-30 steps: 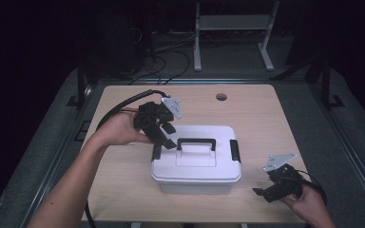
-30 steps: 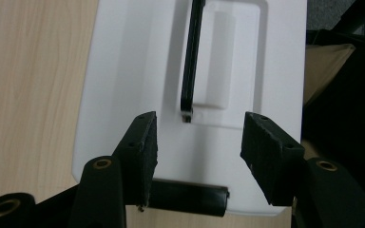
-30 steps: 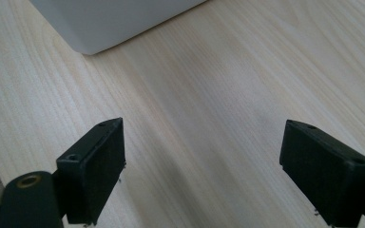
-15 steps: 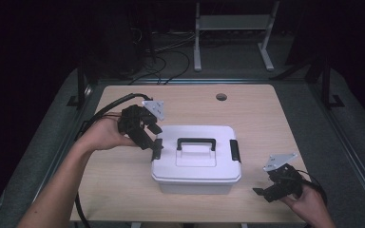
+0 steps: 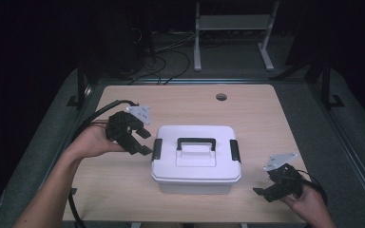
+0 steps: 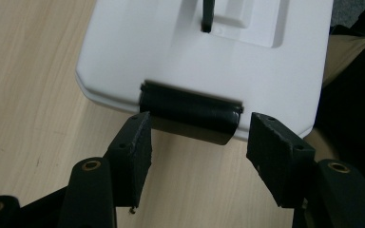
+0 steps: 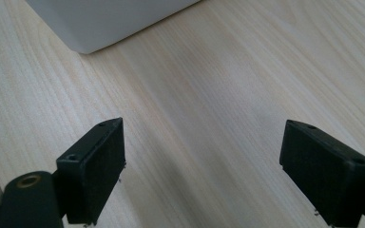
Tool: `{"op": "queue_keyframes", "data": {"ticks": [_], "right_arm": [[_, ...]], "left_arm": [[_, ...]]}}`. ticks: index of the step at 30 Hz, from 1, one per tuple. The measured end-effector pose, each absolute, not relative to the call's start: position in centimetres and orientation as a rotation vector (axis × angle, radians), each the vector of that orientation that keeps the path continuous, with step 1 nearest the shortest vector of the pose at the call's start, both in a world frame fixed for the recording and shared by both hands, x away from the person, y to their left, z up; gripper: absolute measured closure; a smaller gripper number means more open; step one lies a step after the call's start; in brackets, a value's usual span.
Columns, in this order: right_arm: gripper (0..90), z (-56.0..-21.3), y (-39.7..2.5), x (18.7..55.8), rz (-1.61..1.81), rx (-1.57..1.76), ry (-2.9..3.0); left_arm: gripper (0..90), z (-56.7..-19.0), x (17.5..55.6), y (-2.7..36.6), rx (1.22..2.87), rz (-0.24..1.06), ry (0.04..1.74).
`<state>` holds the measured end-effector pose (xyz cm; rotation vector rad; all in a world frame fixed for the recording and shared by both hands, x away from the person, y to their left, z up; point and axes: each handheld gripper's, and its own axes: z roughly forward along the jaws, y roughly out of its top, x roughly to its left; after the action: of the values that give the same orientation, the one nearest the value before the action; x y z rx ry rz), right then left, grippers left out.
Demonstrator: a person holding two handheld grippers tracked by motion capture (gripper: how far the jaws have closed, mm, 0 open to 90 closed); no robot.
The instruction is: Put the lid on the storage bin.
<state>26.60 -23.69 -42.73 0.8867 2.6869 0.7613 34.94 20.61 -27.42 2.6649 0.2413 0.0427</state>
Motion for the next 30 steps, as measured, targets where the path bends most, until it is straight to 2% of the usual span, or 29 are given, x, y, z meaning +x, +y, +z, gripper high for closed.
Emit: {"op": "queue_keyframes", "data": {"ticks": [30], "right_arm": [[14.8, -42.8, -23.9, 26.5, 0.758, 0.889, 2.682]], "left_arm": [[38.5, -31.2, 33.8, 25.4, 2.649, 0.052, 0.356]]}}
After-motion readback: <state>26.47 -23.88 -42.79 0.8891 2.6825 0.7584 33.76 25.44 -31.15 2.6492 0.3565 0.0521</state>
